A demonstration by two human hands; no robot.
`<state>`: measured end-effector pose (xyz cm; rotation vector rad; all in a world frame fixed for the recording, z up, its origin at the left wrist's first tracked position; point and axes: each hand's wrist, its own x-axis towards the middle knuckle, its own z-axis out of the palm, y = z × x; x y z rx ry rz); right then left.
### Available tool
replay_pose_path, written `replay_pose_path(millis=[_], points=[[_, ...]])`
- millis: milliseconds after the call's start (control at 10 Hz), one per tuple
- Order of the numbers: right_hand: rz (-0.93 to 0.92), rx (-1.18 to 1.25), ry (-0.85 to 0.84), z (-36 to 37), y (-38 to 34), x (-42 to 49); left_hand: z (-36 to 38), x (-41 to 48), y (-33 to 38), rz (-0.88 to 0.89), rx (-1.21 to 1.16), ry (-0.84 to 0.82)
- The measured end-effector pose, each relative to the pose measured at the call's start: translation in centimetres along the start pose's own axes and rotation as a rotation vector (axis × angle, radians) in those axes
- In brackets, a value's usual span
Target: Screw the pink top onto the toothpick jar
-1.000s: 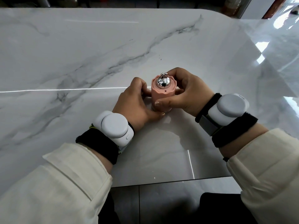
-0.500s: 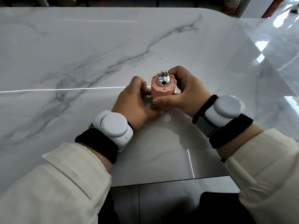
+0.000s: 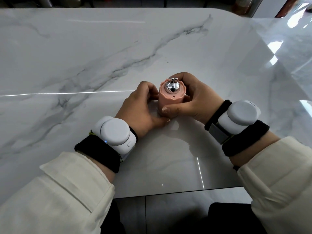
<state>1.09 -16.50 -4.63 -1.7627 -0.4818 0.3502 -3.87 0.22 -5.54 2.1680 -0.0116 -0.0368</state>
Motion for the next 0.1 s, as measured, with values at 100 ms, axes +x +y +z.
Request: replay_pose_path(millis=[100], points=[[-0.021, 0.103, -0.082, -0.59, -0.56, 0.26, -0.69, -0.44, 0.49, -0.008, -0.029, -0.057]])
